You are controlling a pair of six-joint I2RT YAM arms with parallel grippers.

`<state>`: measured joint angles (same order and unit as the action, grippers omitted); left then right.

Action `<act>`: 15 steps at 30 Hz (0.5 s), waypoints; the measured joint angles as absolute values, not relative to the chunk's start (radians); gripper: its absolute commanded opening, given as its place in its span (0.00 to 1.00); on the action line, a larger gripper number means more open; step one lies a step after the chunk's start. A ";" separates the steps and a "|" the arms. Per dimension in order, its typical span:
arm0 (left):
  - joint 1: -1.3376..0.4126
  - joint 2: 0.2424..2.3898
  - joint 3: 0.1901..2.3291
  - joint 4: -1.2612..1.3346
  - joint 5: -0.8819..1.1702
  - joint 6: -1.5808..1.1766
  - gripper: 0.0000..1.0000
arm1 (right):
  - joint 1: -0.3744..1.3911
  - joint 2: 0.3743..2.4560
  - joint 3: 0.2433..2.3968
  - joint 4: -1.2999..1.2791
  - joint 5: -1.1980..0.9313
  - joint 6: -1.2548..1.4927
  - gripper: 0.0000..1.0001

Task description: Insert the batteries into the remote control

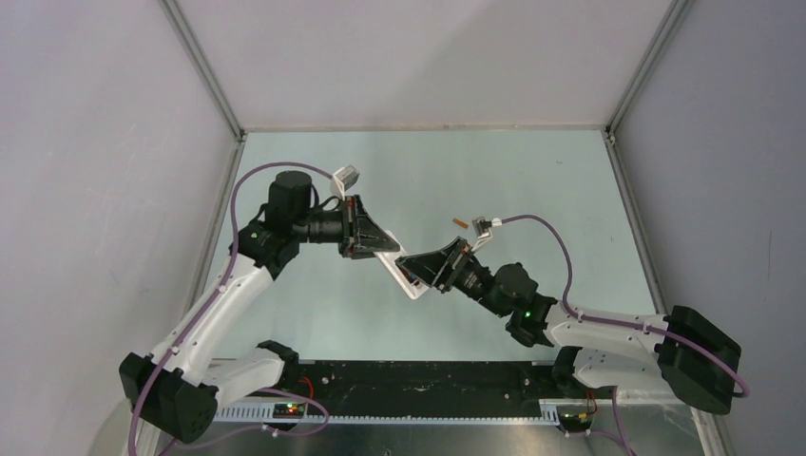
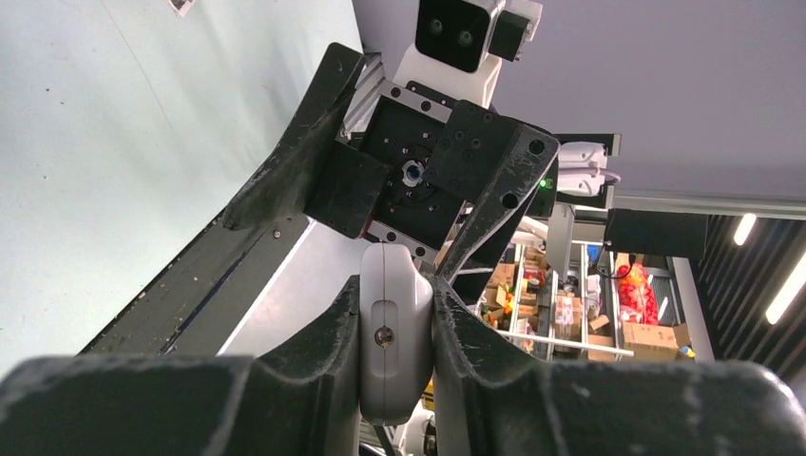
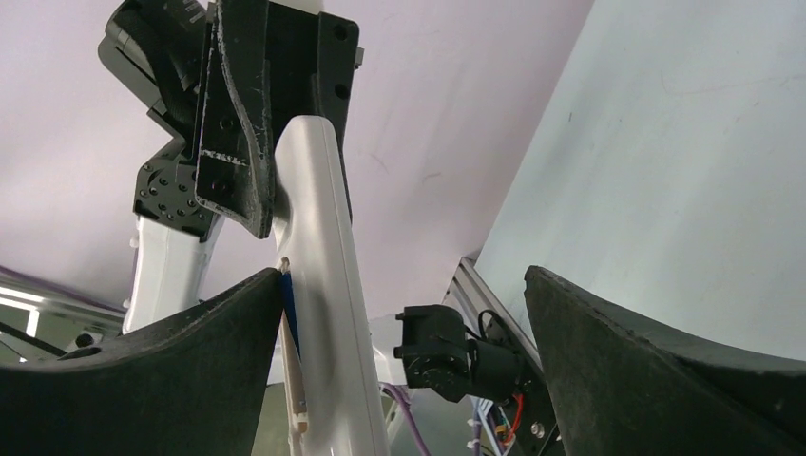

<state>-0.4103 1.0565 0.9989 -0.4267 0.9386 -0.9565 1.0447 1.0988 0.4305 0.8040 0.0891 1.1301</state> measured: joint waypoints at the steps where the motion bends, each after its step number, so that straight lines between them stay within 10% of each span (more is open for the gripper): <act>1: -0.410 1.055 0.999 -0.427 0.942 -0.961 0.00 | 1.045 1.099 0.430 0.810 0.088 1.119 1.00; 15: -0.414 1.052 0.999 -0.403 0.967 -0.982 0.00 | 1.032 1.095 0.399 0.888 0.039 1.003 0.99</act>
<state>-0.4137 1.0519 0.9989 -0.4026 0.9668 -0.9821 1.0325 1.0946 0.3992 0.8879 0.0387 1.0027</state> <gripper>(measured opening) 0.290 0.993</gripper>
